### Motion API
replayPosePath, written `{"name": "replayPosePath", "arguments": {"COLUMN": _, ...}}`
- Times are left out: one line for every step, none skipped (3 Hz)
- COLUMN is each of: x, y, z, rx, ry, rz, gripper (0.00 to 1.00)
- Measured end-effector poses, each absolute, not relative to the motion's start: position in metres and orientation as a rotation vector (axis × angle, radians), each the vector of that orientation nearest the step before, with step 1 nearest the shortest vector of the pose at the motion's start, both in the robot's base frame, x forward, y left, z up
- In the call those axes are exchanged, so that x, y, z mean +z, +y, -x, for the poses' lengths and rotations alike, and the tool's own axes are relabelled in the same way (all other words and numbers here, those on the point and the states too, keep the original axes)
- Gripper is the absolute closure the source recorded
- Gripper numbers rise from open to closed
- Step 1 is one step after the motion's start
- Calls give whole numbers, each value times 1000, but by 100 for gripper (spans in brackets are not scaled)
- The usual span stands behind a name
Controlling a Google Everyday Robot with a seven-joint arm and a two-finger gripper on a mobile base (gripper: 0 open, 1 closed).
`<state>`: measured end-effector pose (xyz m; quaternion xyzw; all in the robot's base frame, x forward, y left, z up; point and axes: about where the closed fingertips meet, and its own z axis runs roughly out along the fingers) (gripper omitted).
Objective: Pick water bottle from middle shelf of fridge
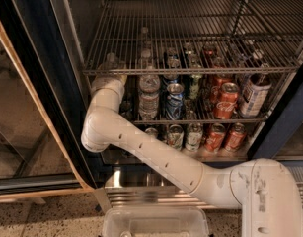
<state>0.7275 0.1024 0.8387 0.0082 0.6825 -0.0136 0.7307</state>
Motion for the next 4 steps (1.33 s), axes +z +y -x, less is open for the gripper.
{"name": "replayPosePath", "arguments": {"x": 834, "y": 102, "z": -722, "rx": -19, "ry": 1506, "rz": -27, "gripper": 100}}
{"name": "replayPosePath", "arguments": {"x": 834, "y": 102, "z": -720, "rx": -16, "ry": 1514, "rz": -42, "gripper": 100}}
{"name": "replayPosePath", "arguments": {"x": 831, "y": 100, "z": -709, "rx": -15, "ry": 1527, "rz": -65, "gripper": 100}}
{"name": "replayPosePath", "arguments": {"x": 817, "y": 102, "z": -671, "rx": 12, "ry": 1562, "rz": -102, "gripper": 100}}
